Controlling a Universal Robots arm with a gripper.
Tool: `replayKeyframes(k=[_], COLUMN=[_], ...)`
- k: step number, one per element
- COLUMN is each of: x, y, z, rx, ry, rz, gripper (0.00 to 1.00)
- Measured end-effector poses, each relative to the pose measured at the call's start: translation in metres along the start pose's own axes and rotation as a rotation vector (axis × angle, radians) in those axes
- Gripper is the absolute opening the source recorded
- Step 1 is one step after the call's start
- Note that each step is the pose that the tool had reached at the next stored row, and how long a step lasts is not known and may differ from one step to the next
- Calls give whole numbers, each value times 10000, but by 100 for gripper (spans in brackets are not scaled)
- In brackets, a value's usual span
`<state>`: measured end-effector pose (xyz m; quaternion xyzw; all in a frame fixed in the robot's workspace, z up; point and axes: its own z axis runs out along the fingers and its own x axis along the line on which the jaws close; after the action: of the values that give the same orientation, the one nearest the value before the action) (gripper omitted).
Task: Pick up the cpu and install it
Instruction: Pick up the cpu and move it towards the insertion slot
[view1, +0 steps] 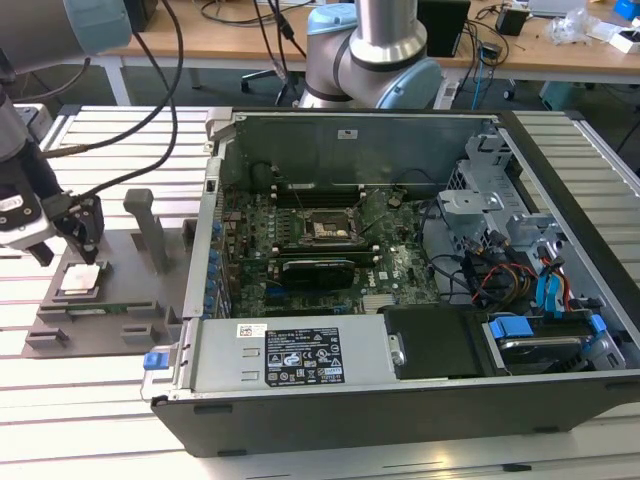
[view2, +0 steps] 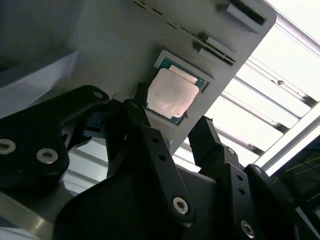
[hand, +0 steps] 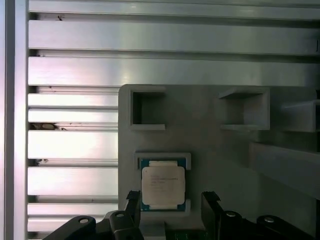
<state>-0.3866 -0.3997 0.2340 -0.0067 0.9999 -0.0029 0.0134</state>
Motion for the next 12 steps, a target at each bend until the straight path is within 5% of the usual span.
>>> replayKeyframes(k=[12], x=[22], y=[-12], z=[203], rx=[14], ry=[6], rz=[-605], gripper=[60])
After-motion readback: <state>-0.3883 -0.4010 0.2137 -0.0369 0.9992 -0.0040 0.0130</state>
